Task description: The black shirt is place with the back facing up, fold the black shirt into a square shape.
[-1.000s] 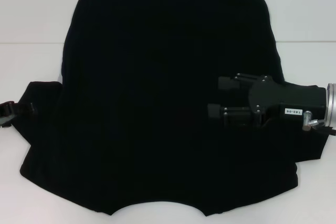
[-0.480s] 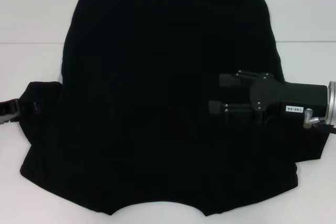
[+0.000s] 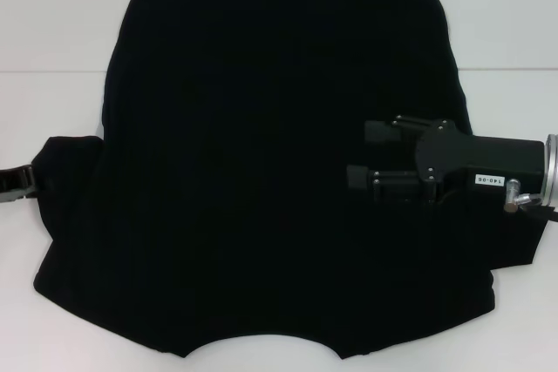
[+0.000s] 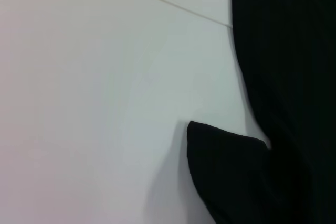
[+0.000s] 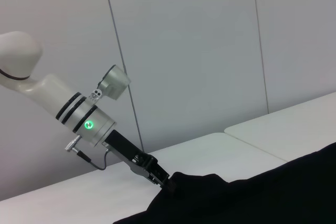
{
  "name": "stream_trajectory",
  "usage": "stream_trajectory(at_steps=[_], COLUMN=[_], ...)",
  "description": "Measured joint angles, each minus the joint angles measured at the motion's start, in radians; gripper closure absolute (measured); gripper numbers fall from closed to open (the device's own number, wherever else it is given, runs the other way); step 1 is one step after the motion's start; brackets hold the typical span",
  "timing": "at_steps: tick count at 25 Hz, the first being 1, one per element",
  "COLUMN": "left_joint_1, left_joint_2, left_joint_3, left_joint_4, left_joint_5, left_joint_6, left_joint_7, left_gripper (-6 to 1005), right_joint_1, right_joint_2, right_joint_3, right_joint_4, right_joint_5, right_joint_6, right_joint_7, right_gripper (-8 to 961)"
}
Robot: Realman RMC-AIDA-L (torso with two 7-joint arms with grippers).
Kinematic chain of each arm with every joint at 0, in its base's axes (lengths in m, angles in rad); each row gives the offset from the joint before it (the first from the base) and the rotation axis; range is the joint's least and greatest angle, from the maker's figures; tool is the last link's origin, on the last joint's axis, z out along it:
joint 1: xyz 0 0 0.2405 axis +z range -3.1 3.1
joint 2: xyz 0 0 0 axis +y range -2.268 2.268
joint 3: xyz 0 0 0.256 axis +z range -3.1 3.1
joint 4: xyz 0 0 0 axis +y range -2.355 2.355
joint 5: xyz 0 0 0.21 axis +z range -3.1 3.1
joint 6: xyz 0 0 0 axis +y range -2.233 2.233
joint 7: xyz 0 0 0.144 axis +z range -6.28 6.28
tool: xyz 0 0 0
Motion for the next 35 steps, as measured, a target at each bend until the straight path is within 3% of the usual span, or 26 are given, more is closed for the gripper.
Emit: stream_trajectory(at_steps=[1,7,22,35], left_joint_1=[0.000,-0.001,-0.002,-0.029], left_joint_2=[0.000,0.000,0.006,0.016], left_joint_3=[0.000,0.000,-0.008,0.000], left_joint_4=[0.000,0.001,0.001,-0.050], left_joint_5=[0.000,-0.004,0.001,0.001], left_joint_6=[-0.002,-0.019,-0.151,-0.285], left_joint_7=[0.000,0.013,0.074,0.118], left_gripper=[765,970,970,971], right_joint_1=[0.000,-0.003,-0.012,-0.013], right_joint_2=[0.000,0.005,0.043,0.051], right_joint_3=[0.000,0.002,0.001,0.001], right_joint_4=[0.000,0.000,0.012,0.012], right_joint_5=[0.000,0.020,0.074,0.077], right_joint_6=[0.000,0.001,0.040,0.038], right_joint_7=[0.000,-0.002,-0.006,-0.001], right_gripper=[62,62,62,63])
